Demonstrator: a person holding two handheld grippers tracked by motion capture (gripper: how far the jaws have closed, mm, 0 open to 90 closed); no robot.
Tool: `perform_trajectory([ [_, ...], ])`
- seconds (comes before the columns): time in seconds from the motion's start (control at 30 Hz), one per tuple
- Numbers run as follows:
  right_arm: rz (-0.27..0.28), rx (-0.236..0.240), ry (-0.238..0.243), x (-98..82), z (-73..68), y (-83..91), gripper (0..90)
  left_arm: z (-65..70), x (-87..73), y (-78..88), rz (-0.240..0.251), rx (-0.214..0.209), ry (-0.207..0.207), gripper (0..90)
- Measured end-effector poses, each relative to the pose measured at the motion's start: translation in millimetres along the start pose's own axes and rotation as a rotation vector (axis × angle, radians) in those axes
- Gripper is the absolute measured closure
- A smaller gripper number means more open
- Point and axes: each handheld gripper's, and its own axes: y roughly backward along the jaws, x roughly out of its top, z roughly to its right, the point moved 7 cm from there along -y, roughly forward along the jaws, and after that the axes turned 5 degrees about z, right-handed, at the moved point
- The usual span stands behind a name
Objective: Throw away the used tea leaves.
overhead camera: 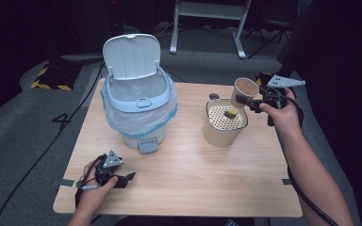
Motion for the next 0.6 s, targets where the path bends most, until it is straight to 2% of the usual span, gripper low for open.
perform_trajectory([
  [0.1,-0.011,0.027,-0.041,-2.4,-0.1,1.1,33.7,0.4,-0.1,-0.2,0.001,-0.002,0.006,19.3],
  [0.23,-0.017,0.065,-0.05,-3.6,-2.6,1.8,33.7,0.4,-0.1,-0.2,0.001,-0.003,0.007,19.3],
  [0.6,-0.05,0.093,0.005,0.5,-9.5,-0.4,32.9,0.4,0.2,-0.4,0.0,-0.005,0.002,19.0],
])
